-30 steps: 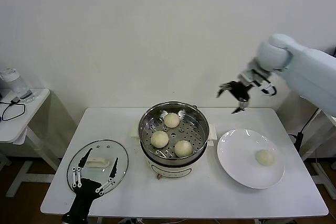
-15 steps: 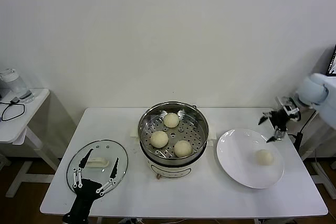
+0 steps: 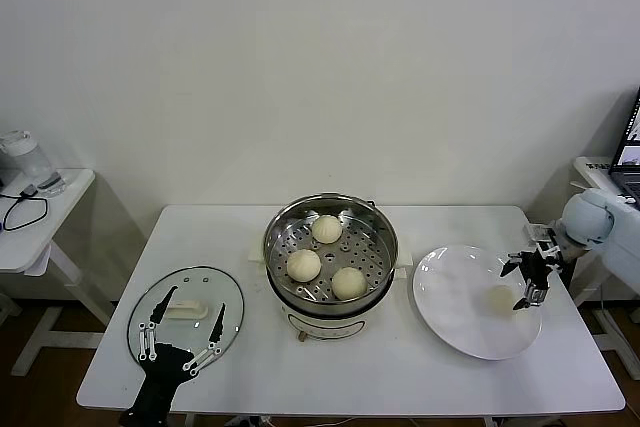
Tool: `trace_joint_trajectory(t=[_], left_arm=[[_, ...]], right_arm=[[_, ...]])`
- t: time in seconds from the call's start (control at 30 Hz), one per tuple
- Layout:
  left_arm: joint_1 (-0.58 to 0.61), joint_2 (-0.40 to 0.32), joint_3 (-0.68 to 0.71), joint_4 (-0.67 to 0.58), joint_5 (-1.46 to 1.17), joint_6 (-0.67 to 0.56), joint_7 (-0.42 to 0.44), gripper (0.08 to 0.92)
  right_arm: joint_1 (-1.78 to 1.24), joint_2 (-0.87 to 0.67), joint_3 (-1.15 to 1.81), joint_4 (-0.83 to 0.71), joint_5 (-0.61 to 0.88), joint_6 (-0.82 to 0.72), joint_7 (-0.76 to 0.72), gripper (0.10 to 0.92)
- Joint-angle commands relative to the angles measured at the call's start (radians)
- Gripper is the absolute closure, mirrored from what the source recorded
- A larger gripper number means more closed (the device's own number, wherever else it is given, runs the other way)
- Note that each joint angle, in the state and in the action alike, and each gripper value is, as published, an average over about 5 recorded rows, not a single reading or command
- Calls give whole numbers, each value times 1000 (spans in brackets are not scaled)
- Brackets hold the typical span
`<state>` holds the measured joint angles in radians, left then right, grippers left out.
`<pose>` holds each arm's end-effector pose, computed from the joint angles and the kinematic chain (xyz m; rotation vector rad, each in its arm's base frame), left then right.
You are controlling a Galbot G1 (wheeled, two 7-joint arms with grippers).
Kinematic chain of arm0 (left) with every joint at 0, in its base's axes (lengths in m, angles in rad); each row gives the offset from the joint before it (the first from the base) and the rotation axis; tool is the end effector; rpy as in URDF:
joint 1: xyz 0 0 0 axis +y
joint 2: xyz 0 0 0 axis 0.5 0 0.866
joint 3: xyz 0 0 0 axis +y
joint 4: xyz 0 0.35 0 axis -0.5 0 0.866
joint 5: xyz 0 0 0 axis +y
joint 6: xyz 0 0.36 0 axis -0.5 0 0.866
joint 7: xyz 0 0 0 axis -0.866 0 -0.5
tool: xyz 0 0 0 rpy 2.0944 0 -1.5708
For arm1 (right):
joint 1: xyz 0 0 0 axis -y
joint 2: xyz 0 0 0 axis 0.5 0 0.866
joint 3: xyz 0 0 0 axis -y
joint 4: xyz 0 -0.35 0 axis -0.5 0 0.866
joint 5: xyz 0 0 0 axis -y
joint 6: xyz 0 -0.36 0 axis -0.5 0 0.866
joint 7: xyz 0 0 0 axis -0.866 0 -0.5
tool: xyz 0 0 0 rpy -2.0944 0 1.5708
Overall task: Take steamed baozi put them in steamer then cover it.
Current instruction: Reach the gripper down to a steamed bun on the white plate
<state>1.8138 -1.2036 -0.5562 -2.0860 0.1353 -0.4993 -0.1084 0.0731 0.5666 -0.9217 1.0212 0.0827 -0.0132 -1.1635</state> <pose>0.1163 0.0715 -0.3306 0.2991 2.8003 0.5255 0.5081 -0.2905 -0.2030 1.2400 -1.3830 1.1442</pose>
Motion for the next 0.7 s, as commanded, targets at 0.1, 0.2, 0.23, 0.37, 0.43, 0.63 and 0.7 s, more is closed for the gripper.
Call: trace_joint_trajectory(t=[0.1,0.2,0.23,0.37,0.43,0.63,0.7], left_arm=[[-4,3,-15,7,-1,1,0,177],[-1,3,-18,5,-1,1,0,177],[0,3,-19,4,-1,1,0,177],[0,1,-19,2,-1,1,0,177],[1,0,-19,2,-1,1,-1,177],[2,1,-21,-1,-1,1,-1,177],[1,1,-20,-4,-1,1,-1,177]], right_arm=[[-83,47,62,-59,-48,0,39,203],[-85,61,66,-75,-55,2,42,203],[-85,64,66,-77,-56,2,42,205],[-85,68,61,-73,-65,2,38,240],[-84,65,59,-68,-71,3,35,278],[-43,54,47,-42,-74,5,16,340],[-3,52,36,-29,-70,5,1,346]])
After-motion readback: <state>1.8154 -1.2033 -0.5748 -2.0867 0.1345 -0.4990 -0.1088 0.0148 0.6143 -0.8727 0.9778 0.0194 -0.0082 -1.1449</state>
